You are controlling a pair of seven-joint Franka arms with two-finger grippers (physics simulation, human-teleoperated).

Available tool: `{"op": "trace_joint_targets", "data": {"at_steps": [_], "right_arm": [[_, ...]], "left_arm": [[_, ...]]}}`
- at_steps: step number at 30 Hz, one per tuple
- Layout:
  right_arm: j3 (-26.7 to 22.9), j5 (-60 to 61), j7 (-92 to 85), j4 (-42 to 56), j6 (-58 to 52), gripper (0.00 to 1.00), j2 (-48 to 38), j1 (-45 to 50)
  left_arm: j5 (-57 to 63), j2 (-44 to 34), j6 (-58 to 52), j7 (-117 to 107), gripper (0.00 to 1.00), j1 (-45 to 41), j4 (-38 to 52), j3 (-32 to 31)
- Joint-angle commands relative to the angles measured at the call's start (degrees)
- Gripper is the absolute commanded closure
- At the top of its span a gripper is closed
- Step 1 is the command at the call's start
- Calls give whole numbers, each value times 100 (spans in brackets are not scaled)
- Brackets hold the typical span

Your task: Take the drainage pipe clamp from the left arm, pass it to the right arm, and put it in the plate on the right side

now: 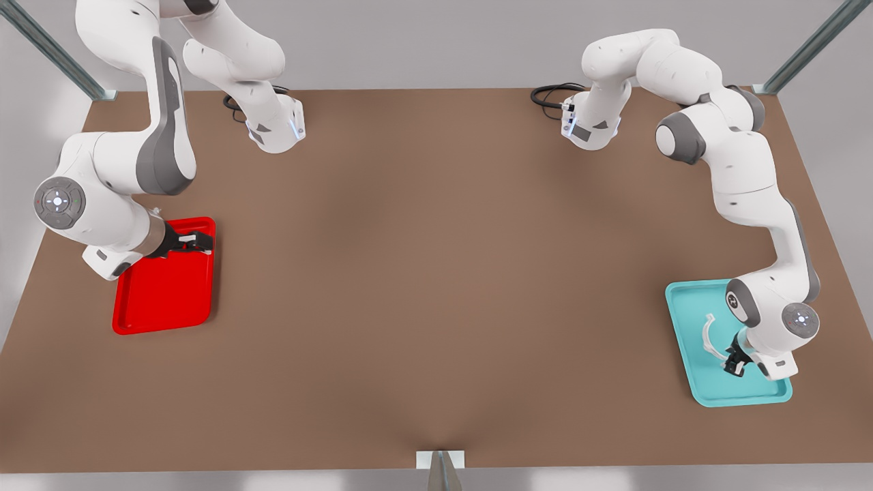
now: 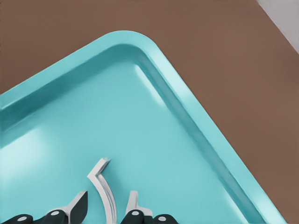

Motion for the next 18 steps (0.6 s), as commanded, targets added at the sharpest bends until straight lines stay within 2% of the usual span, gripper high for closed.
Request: {"op": "trace_joint_targets", "data": {"at_steps": [1,3,5,7,14,18], "right_arm": [[0,5,-6,3,14,0,-5,1],[0,5,-6,3,5,0,-5,1],[0,5,-6,3,5,0,-5,1],[0,5,-15,3,5,0,-5,1],[0,-3,-15,3,5,0,4,1],[0,5,-23,3,5,0,-5,1]], "left_arm": [[17,-2,7,-649,44,0,3,3],[17,-2,-2,-649,44,0,3,3],[9,-2,-2,-649,66,0,12,3],[9,-10,7,-676,77,0,21,3],[0,-46,16,-702,79,0,30,-5],[-35,-459,-195,-667,79,-123,-120,-5]]}}
